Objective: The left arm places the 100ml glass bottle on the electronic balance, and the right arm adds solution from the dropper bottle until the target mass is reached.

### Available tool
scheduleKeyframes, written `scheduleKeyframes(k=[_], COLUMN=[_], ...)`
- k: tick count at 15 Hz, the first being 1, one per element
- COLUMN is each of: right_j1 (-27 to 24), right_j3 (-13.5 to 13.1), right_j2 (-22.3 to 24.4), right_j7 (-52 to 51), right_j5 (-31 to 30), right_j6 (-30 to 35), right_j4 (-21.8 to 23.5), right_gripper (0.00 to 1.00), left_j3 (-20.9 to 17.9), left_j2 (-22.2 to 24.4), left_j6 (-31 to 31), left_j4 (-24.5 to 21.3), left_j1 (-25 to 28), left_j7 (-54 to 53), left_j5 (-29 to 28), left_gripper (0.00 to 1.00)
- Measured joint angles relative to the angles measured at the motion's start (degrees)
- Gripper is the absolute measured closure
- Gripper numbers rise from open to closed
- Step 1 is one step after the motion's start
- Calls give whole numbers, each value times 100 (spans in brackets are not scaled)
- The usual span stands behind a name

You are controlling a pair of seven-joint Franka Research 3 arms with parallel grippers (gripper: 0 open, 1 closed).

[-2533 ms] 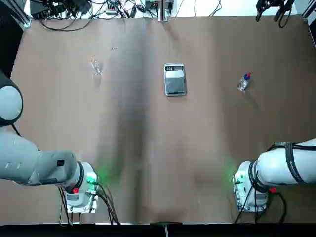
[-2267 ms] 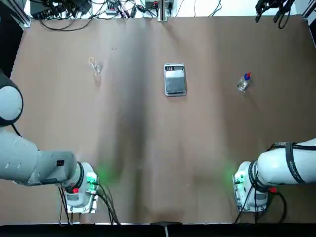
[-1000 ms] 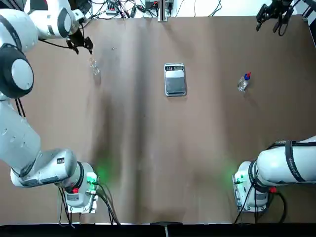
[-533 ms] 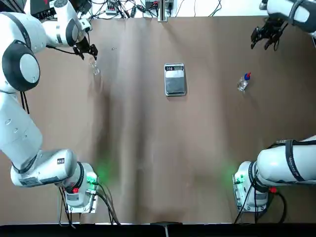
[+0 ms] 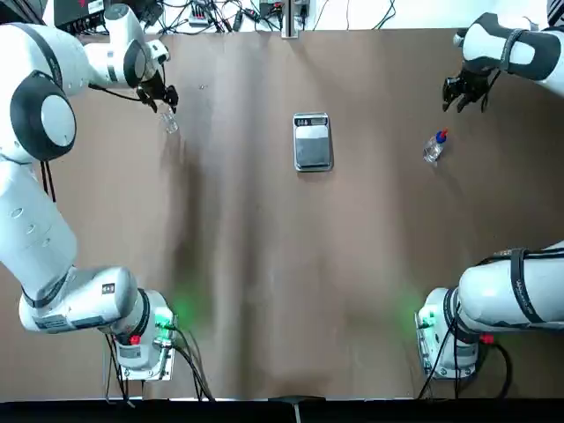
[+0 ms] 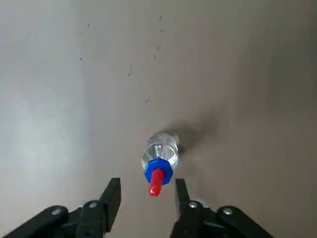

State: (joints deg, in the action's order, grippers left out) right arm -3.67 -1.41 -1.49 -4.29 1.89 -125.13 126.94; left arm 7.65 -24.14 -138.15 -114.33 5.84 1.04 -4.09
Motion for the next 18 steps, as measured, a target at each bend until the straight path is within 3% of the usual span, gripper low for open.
scheduleKeyframes(k=[1, 3, 7, 9, 10, 12, 18], right_j1=[-1, -5, -7, -8, -10, -14, -37], right_j3=[-1, -1, -1, -1, -1, -6, -18], right_j2=[-28, -86, -161, -198, -212, -235, -310], right_j7=[-8, -22, -56, -66, -68, -71, -74], right_j5=[-2, -4, -11, -13, -14, -15, -17], right_j6=[-24, -94, -232, -239, -239, -247, -292], right_j4=[32, 118, 329, 340, 341, 342, 344], right_gripper=[48, 51, 52, 53, 53, 63, 67], left_j3=[0, 0, 0, 0, 1, 1, 4], left_j2=[-3, -6, -6, -3, -4, -4, 35], left_j6=[0, 0, 0, 0, 0, 0, 7], left_j4=[-10, -22, -29, -28, -28, -28, 46], left_j1=[2, 3, 3, 4, 4, 4, 7], left_j7=[13, 20, 50, 54, 55, 73, 241], left_j5=[0, 0, 0, -1, -1, -1, -1], left_gripper=[17, 30, 39, 49, 49, 49, 49])
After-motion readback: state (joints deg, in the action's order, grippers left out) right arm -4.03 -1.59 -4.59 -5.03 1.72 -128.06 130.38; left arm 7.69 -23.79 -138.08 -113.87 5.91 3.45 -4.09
